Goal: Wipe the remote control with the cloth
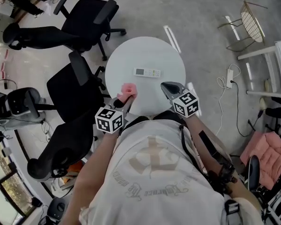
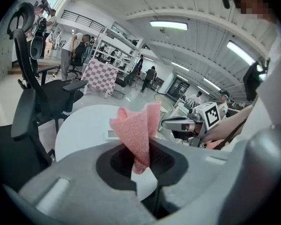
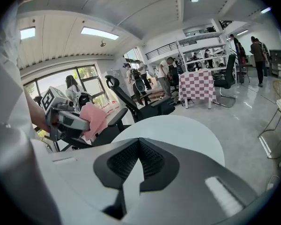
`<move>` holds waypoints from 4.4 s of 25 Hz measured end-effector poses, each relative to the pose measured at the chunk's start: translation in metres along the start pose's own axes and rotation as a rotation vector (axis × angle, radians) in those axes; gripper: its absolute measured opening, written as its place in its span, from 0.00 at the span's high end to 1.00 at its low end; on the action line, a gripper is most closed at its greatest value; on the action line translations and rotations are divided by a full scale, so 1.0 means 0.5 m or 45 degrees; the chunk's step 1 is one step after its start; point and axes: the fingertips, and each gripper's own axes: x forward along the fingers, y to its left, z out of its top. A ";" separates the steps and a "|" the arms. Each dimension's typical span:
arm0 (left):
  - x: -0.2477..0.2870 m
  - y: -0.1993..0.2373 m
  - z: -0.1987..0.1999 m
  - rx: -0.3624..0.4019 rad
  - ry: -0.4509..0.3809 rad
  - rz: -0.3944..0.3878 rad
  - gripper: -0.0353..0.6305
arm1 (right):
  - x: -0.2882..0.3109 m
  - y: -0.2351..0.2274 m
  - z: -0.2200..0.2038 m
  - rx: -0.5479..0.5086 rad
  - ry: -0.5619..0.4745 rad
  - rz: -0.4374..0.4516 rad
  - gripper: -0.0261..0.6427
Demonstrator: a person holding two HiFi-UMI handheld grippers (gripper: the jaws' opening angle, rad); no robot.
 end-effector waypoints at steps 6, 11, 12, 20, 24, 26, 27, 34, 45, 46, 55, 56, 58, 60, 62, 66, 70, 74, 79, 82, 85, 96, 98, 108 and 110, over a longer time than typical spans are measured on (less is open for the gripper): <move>0.068 -0.018 0.024 0.007 0.068 -0.001 0.88 | 0.020 -0.059 -0.029 -0.053 0.113 0.050 0.95; 0.095 -0.027 0.016 -0.003 0.112 -0.004 0.88 | 0.045 -0.083 -0.046 -0.166 0.205 0.092 0.95; 0.096 -0.025 0.010 -0.013 0.122 -0.001 0.88 | 0.050 -0.085 -0.050 -0.186 0.223 0.095 0.95; 0.111 0.004 -0.008 -0.060 0.173 -0.009 0.88 | 0.090 -0.095 -0.076 -0.317 0.340 0.104 0.95; 0.124 0.021 -0.026 -0.063 0.225 -0.033 0.88 | 0.110 -0.092 -0.086 -0.391 0.397 0.085 0.92; 0.139 0.028 -0.024 -0.052 0.241 -0.048 0.88 | 0.119 -0.097 -0.083 -0.429 0.412 0.074 0.92; 0.147 0.030 -0.022 -0.047 0.248 -0.056 0.88 | 0.124 -0.100 -0.085 -0.445 0.422 0.070 0.92; 0.193 0.033 -0.016 -0.013 0.308 -0.109 0.88 | 0.161 -0.133 -0.123 -0.511 0.525 0.048 0.74; 0.290 0.052 -0.021 -0.060 0.376 -0.134 0.88 | 0.221 -0.180 -0.187 -0.695 0.672 0.150 0.54; 0.301 0.054 -0.020 -0.064 0.382 -0.136 0.88 | 0.226 -0.180 -0.190 -0.712 0.676 0.166 0.54; 0.379 0.035 -0.017 -0.080 0.483 -0.201 0.88 | 0.239 -0.153 -0.175 -0.796 0.642 0.221 0.62; 0.388 0.035 -0.019 -0.083 0.501 -0.202 0.88 | 0.239 -0.150 -0.175 -0.794 0.639 0.221 0.62; 0.407 0.033 -0.027 -0.095 0.551 -0.207 0.88 | 0.240 -0.144 -0.174 -0.788 0.632 0.220 0.62; 0.425 0.027 -0.035 -0.104 0.602 -0.216 0.88 | 0.240 -0.141 -0.172 -0.781 0.627 0.220 0.62; 0.436 0.025 -0.042 -0.115 0.655 -0.211 0.88 | 0.241 -0.138 -0.172 -0.791 0.634 0.218 0.62; 0.442 0.027 -0.043 -0.088 0.745 -0.169 0.89 | 0.241 -0.140 -0.172 -0.789 0.647 0.212 0.62; 0.433 0.051 -0.030 -0.134 0.708 -0.077 0.89 | 0.241 -0.141 -0.164 -0.786 0.637 0.210 0.63; 0.409 0.093 -0.029 -0.250 0.635 -0.028 0.89 | 0.236 -0.141 -0.170 -0.786 0.640 0.213 0.63; 0.385 0.142 -0.022 -0.308 0.597 0.018 0.89 | 0.234 -0.146 -0.164 -0.784 0.635 0.206 0.63; 0.375 0.162 -0.023 -0.309 0.582 0.038 0.88 | 0.232 -0.150 -0.164 -0.790 0.643 0.203 0.63; 0.364 0.188 -0.023 -0.270 0.581 0.097 0.88 | 0.230 -0.155 -0.165 -0.794 0.648 0.196 0.63; 0.330 0.290 -0.003 -0.180 0.569 0.312 0.88 | 0.223 -0.166 -0.170 -0.768 0.654 0.172 0.63; 0.335 0.277 -0.004 -0.138 0.581 0.317 0.88 | 0.222 -0.167 -0.171 -0.763 0.655 0.166 0.63; 0.386 0.147 -0.028 -0.007 0.656 0.184 0.89 | 0.221 -0.171 -0.170 -0.737 0.660 0.136 0.63; 0.389 0.136 -0.029 -0.004 0.660 0.159 0.89 | 0.220 -0.173 -0.170 -0.734 0.659 0.132 0.63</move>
